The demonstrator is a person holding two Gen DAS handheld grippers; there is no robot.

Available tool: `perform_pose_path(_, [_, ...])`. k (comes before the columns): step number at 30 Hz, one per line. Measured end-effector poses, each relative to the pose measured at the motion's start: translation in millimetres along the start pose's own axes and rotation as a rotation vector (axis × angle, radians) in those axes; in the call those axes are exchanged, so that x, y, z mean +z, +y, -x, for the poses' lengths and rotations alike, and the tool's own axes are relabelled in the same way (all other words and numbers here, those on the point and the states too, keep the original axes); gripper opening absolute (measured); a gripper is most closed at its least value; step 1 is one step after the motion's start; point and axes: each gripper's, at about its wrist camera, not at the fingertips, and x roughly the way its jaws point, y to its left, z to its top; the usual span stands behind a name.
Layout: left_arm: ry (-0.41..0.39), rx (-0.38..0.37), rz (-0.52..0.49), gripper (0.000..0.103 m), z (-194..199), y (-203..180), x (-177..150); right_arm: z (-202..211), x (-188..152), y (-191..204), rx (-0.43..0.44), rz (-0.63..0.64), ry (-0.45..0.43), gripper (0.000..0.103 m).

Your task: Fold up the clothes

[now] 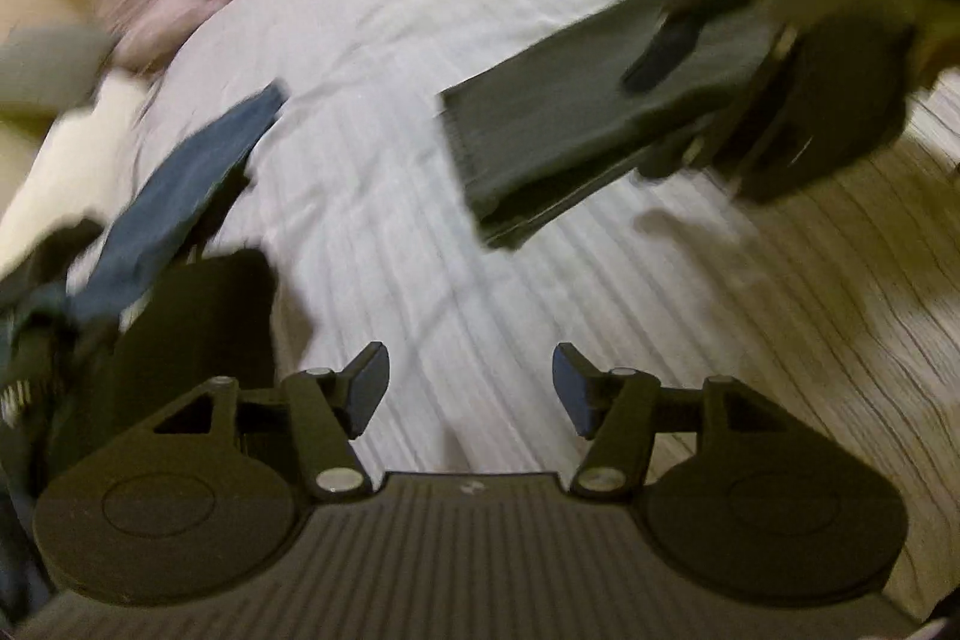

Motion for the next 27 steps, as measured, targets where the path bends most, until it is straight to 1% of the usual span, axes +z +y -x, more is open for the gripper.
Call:
perform_pose_path(2, [0.003,0.007,0.041,0.060,2.5,2.6,-10.3,-29.7,12.5,18.5,-0.023,0.105,0.030,0.049])
perform_pose_path(5, [0.012,0.002,0.081,0.060,5.0,5.6,-24.5,-64.8,18.1,30.5,-0.072,0.222,0.071,0.049])
perform_pose_path(9, [0.015,-0.007,0.094,0.061,7.7,8.5,-36.6,-72.3,25.0,26.4,-0.090,0.224,0.063,0.049])
perform_pose_path(13, [0.020,-0.017,0.092,0.061,6.3,10.0,-39.5,-79.8,31.9,22.4,-0.107,0.226,0.054,0.048])
perform_pose_path(14, [0.019,-0.019,0.090,0.061,5.1,10.0,-40.2,-81.7,33.6,21.4,-0.112,0.226,0.051,0.034])
perform_pose_path(15, [0.017,-0.020,0.088,0.061,5.1,10.2,-39.1,-83.5,35.3,20.4,-0.116,0.227,0.049,0.031])
perform_pose_path(17, [0.005,-0.026,0.079,0.061,6.3,8.3,-35.4,-87.3,38.8,18.4,-0.125,0.228,0.045,0.015])
perform_pose_path(18, [-0.003,-0.031,0.076,0.061,6.4,6.7,-32.0,-88.8,40.6,17.0,-0.129,0.226,0.042,0.014])
perform_pose_path(19, [-0.010,-0.036,0.068,0.061,6.4,4.1,-26.8,-77.8,45.4,5.8,-0.123,0.178,0.015,0.011])
perform_pose_path(21, [-0.025,-0.048,0.051,0.061,6.4,-1.4,-15.9,-55.8,55.0,-16.9,-0.110,0.080,-0.039,0.011])
perform_pose_path(22, [-0.038,-0.056,0.041,0.061,7.0,-5.1,-8.0,-42.1,58.7,-31.4,-0.103,0.010,-0.072,0.010])
perform_pose_path(25, [-0.083,-0.083,0.008,0.061,9.6,-17.4,16.8,15.1,57.6,-83.5,-0.109,-0.255,-0.199,0.010])
perform_pose_path(27, [-0.116,-0.113,-0.029,0.061,10.6,-29.6,37.6,66.4,38.1,-118.4,-0.134,-0.456,-0.292,0.010])
